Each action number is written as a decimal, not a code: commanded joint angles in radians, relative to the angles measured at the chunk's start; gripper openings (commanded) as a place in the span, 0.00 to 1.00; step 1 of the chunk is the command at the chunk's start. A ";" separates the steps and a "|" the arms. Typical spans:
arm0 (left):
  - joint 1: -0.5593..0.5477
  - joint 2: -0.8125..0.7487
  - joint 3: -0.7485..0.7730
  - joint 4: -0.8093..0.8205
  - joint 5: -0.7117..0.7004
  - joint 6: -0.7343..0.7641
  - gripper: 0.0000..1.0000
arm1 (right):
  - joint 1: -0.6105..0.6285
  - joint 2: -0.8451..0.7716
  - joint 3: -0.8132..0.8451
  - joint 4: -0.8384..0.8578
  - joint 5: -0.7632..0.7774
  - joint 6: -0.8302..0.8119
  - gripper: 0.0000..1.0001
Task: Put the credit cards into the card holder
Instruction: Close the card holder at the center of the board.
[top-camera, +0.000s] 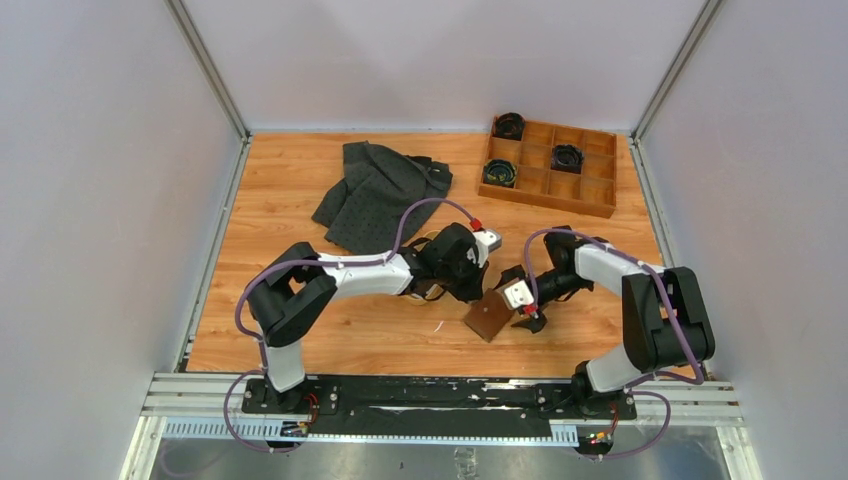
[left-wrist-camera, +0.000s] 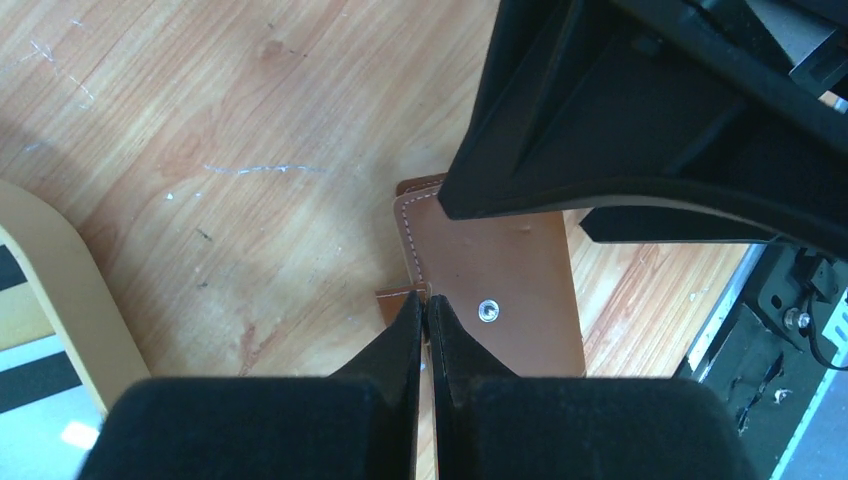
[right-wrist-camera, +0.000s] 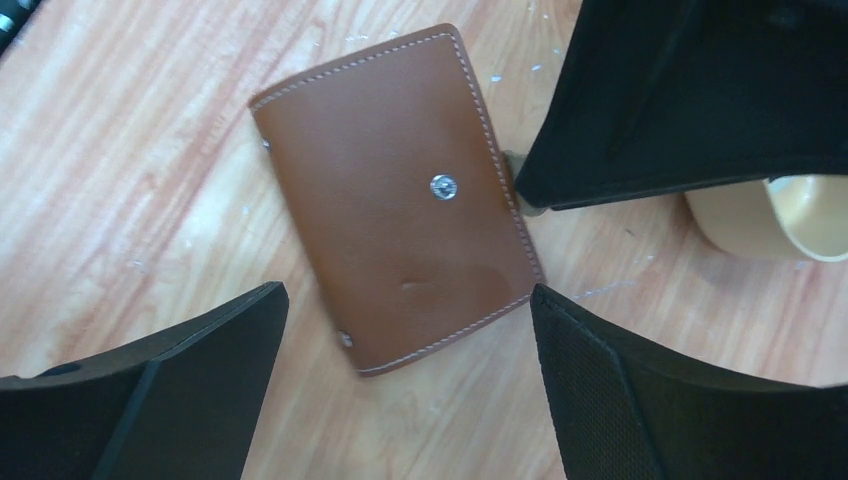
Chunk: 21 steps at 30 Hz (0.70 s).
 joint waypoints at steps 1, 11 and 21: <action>0.019 0.039 0.042 -0.015 0.035 0.030 0.00 | 0.025 -0.019 -0.015 0.109 0.007 -0.422 0.95; 0.037 0.059 0.066 -0.028 0.072 0.034 0.00 | 0.100 -0.034 -0.077 0.144 0.097 -0.407 0.83; 0.037 0.049 0.090 -0.042 0.099 0.038 0.00 | 0.168 -0.014 -0.092 0.144 0.231 -0.273 0.66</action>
